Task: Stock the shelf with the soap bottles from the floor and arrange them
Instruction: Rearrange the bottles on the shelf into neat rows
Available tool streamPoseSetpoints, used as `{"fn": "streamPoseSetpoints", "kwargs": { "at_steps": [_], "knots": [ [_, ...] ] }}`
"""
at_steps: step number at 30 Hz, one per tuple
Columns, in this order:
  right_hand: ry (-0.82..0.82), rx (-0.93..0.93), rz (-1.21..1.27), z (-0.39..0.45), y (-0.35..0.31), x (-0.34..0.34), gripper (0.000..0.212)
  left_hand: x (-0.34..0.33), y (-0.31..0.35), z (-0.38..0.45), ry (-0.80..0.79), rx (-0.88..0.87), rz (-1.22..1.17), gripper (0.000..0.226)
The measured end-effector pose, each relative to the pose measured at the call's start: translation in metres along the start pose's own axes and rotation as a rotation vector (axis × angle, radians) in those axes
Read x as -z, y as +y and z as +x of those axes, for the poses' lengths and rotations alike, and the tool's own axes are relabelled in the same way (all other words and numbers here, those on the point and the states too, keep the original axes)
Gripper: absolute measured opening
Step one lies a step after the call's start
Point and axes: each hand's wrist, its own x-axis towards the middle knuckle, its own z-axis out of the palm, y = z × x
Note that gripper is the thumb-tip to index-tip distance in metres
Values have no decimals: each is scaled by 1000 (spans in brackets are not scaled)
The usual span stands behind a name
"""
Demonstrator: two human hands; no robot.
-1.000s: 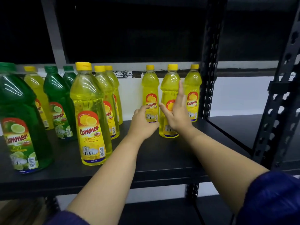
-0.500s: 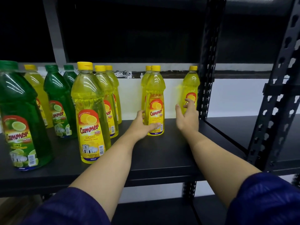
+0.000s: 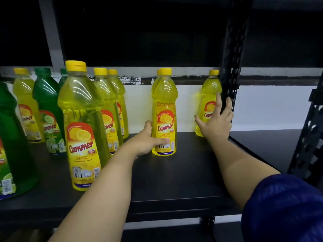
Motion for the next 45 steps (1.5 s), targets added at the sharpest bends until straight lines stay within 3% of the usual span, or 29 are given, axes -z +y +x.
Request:
{"fn": "streamPoseSetpoints", "kwargs": {
  "at_steps": [4,8,12,16,21,27,32,36,39,41,43,45],
  "knots": [
    [-29,111,68,10,-1,-4,112,-2,-2,2,18,5,-26,72],
    [-106,86,190,16,5,-11,113,-4,-4,1,35,-2,-69,75],
    [-59,116,175,14,4,-1,118,-3,0,-4,79,-23,-81,82],
    [-41,170,192,5,0,7,116,-4,4,-10,228,-199,-46,114],
    [-44,161,258,-2,-11,13,106,-18,6,-15,261,-334,-1,107],
    [-44,134,194,-22,-21,32,108,-20,9,-24,279,-305,13,108],
    [-23,153,233,-55,-33,70,106,-30,20,-53,295,-153,62,133],
    [-21,146,236,-88,-53,101,106,-37,22,-117,287,-59,237,108],
    [-21,148,249,-112,-74,123,106,-31,9,-177,410,-265,227,62],
    [-19,169,275,-128,-89,133,106,-18,0,-205,592,-402,261,42],
    [-26,185,291,-141,-107,138,106,2,-3,-218,836,-491,370,43],
    [-37,188,303,-153,-126,139,106,24,-4,-218,1003,-437,415,69]
  ]
}}
